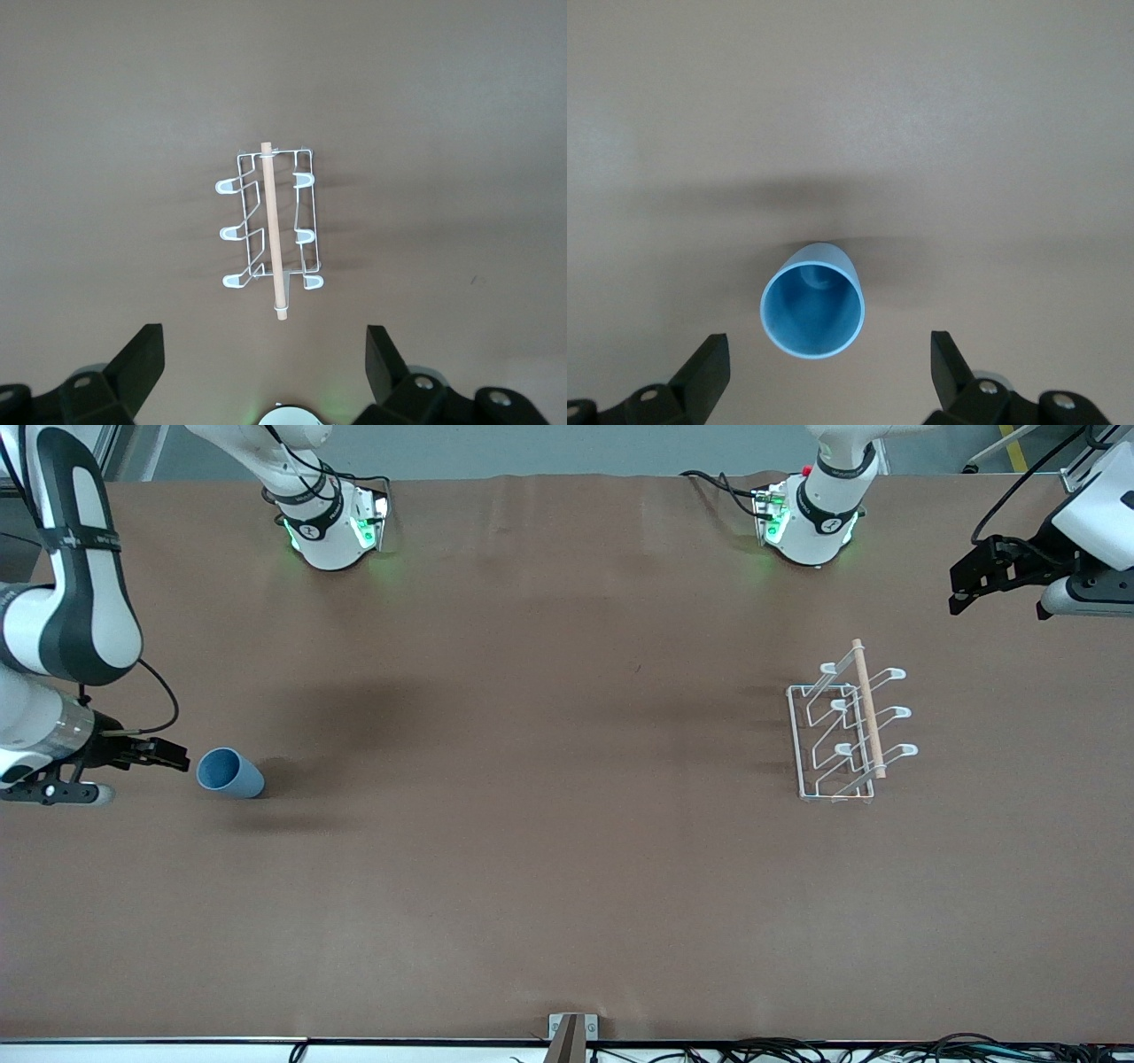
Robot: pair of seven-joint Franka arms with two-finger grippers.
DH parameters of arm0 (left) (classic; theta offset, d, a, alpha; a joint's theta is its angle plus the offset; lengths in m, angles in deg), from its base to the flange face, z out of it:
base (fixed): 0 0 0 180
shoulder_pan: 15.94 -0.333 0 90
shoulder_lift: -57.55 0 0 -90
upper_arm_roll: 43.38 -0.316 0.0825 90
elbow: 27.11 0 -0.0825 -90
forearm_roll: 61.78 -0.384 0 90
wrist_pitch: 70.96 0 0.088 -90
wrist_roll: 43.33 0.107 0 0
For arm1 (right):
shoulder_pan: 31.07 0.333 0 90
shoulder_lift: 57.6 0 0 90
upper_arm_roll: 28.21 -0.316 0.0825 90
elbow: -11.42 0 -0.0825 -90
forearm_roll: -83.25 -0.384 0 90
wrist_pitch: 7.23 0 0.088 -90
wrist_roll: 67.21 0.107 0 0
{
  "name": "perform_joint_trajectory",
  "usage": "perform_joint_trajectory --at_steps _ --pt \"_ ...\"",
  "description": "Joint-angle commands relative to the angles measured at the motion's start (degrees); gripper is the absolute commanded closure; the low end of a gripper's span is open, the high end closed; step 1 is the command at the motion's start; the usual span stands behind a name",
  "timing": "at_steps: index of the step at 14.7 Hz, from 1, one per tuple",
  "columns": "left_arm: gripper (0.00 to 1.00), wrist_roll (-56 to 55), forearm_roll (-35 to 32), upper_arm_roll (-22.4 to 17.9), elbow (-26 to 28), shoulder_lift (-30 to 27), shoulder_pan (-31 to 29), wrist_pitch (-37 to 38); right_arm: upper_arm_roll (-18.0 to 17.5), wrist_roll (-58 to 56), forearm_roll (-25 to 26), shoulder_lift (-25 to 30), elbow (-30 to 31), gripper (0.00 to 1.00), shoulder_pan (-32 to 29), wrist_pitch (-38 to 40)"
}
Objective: Hang cup on cup holder
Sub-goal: 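Lower the right gripper and grasp the blue cup by its rim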
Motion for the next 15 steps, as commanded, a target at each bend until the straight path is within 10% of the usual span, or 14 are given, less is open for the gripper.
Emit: perform_joint_trajectory --at_steps 1,15 --pt "0.0 0.7 0.4 0.0 -1.5 0.6 -0.2 1.1 -0.6 -0.3 0.8 -1.3 2.3 0.0 -1.6 -3.3" --pt "0.0 0.6 0.6 0.1 -1.5 0.6 -0.1 1.1 -0.8 -0.8 0.5 -6.6 6.0 0.08 -2.8 -8.8"
